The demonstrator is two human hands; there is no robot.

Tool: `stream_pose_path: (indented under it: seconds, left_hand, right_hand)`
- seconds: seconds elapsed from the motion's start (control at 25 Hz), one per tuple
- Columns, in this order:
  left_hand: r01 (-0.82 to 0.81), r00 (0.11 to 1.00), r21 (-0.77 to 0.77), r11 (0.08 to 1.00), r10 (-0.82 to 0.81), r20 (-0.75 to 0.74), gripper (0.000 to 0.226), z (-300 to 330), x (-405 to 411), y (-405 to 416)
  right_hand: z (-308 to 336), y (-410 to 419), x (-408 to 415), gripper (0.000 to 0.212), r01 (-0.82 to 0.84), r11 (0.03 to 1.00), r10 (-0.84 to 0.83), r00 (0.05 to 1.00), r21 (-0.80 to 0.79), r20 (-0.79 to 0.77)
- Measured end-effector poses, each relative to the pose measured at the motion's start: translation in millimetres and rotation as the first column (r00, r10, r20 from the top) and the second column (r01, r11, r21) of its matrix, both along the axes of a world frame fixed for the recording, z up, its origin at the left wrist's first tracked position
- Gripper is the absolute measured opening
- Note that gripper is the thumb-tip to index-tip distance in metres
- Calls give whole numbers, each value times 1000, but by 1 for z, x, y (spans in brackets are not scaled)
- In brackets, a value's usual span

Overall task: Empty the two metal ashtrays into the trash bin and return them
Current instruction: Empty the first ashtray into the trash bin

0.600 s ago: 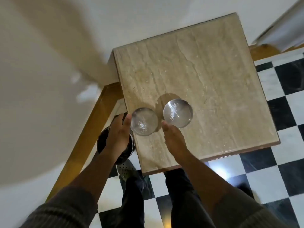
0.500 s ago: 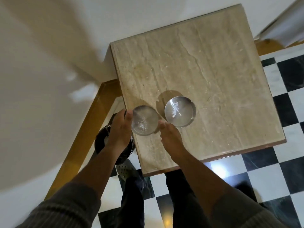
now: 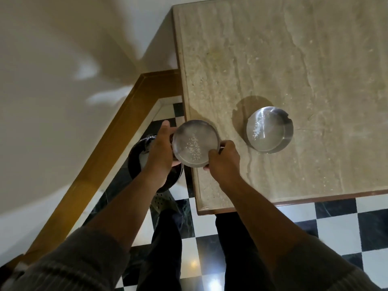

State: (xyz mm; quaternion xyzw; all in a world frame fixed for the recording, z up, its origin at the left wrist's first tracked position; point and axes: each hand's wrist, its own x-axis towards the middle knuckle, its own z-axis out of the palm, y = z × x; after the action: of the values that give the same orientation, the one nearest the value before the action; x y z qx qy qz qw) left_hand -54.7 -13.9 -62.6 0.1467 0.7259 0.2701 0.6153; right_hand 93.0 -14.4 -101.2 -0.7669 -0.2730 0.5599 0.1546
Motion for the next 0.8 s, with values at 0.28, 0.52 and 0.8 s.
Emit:
stream_pose_path:
  seconds: [0.28,0.52,0.8]
  left_hand:
    - [-112,993,-194,975,116,7,74,-2,-107,-59]
    - [-150,974,-323,934,196,116,45,-54,-151,-72]
    - [450,841,-170,877,-352,411,106,-110,-186,-31]
  right_hand:
    - [3,-19,-71,44,-315,941,267,915,-126,-301]
    - [-28,-29,-94,48,-476,878,436,833,-40,-340]
    - [-59,4,-90,44,-788,475,836,543,392,78]
